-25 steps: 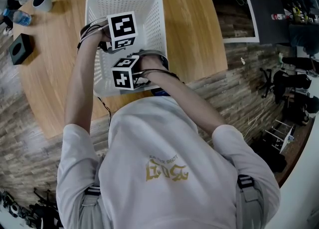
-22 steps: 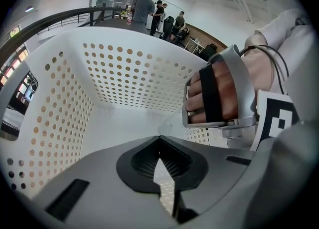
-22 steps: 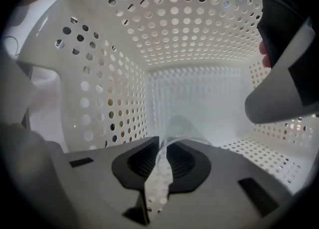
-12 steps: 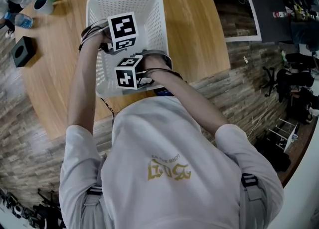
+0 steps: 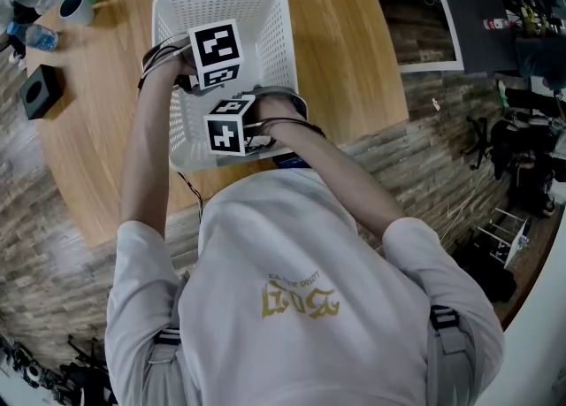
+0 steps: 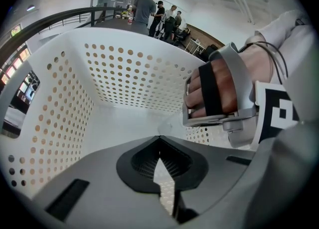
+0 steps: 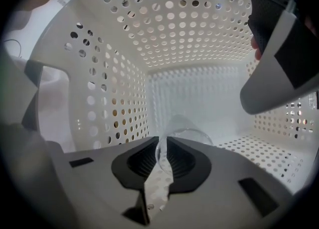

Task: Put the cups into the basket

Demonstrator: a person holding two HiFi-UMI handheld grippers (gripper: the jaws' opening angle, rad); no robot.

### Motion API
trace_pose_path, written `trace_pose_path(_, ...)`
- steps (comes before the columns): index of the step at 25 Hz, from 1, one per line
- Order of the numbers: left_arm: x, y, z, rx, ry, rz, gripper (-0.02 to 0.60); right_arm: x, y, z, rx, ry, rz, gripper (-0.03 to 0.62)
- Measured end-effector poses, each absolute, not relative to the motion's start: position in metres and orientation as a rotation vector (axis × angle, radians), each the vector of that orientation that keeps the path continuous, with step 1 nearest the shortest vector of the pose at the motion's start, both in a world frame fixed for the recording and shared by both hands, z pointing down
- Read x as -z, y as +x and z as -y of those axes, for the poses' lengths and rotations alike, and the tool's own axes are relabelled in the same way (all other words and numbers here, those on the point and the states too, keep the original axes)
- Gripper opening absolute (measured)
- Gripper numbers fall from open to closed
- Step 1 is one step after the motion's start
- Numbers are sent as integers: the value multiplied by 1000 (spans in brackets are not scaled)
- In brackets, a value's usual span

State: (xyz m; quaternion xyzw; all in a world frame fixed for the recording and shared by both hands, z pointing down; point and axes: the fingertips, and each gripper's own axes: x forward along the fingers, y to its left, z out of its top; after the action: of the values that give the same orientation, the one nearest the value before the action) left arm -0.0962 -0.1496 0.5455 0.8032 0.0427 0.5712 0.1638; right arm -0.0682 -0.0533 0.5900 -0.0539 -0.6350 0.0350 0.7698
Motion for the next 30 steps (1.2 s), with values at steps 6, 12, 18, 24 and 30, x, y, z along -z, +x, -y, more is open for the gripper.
trace_pose_path(6,-545,-96,151,-1633,2297,-109,6,-586,-68,52,-95,-125,1390,57)
trace_pose_path(12,-543,-97,151,-1634,2298,-106,6,-578,-71,52,-103,-114,1420,66)
trace_pose_path(18,-543,-99,151,-1643,2299,-96,6,-573,-70,54,-100,-104,1426,67)
trace_pose_path(24,-542,-101,151,-1652,2298,-94,6,-570,-71,52,-125,-112,1438,67)
trace_pose_path(30,-543,-100,151,-1659,2293,-94,6,-565,-72,53,-138,-102,1456,67)
